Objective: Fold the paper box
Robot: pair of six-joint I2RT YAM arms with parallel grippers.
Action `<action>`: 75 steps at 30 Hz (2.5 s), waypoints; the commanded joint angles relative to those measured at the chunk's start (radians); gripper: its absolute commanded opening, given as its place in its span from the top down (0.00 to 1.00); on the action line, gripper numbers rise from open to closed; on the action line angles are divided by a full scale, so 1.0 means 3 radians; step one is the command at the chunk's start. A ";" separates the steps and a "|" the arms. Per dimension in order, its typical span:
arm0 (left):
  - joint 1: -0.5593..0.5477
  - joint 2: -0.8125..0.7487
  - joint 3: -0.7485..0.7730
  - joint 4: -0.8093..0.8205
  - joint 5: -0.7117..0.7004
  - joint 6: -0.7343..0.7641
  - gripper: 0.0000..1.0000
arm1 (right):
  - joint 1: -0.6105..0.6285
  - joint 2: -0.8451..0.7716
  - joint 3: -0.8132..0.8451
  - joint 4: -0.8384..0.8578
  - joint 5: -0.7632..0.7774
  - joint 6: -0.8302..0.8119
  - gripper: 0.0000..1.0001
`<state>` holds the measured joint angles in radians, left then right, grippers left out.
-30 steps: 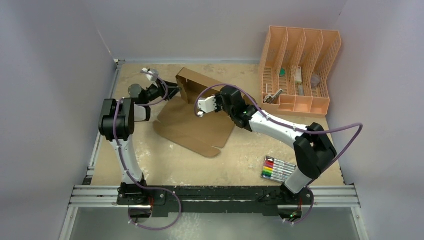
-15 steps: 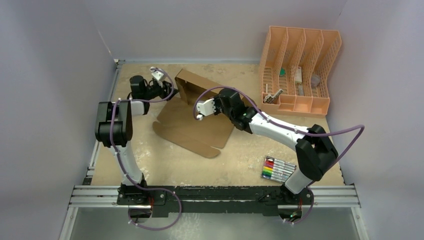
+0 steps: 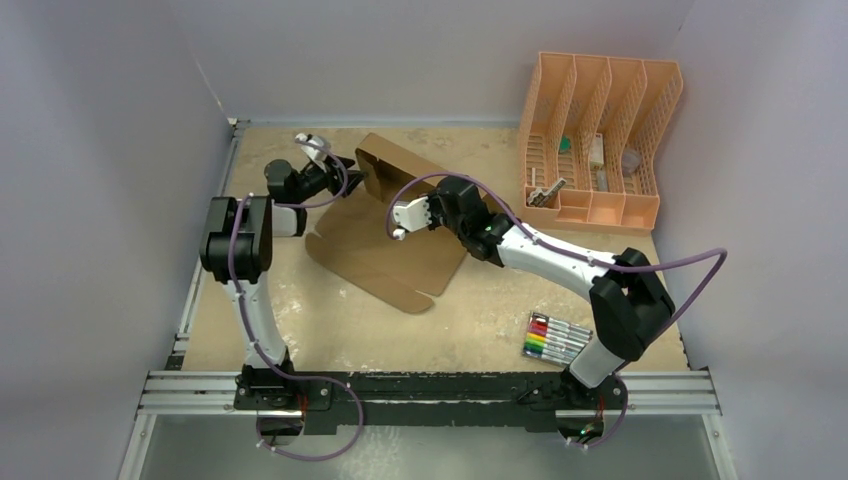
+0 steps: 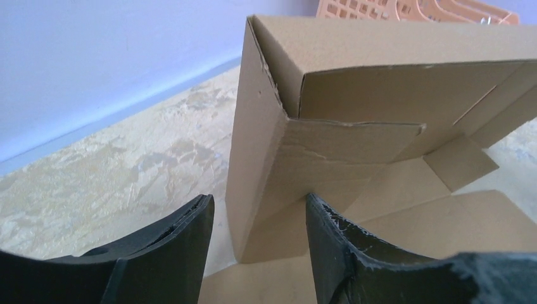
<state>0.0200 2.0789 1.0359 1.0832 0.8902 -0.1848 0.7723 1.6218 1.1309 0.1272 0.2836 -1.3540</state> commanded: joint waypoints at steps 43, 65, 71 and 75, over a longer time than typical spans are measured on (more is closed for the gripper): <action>-0.0956 -0.0455 -0.0928 0.1273 -0.3849 0.0786 0.85 | 0.0099 0.0101 0.0300 -0.0414 -0.0521 0.0417 1.00; -0.1751 -0.0268 -0.0847 0.1987 -0.6817 0.1748 0.82 | 0.0099 0.0055 0.0301 -0.0559 -0.0699 0.0615 1.00; -0.1759 -0.0365 -0.0905 0.1535 -0.7088 0.1383 0.82 | 0.0100 0.0040 0.0283 -0.0540 -0.0748 0.0651 1.00; -0.1759 -0.0349 -0.0840 0.1563 -0.7518 0.1509 0.80 | 0.0100 0.0024 0.0257 -0.0514 -0.0739 0.0678 1.00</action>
<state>-0.5316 1.9816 0.7525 1.5249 -1.0832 0.1936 0.7834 1.6360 1.2114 0.0589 0.1085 -1.2243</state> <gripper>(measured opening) 0.218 0.008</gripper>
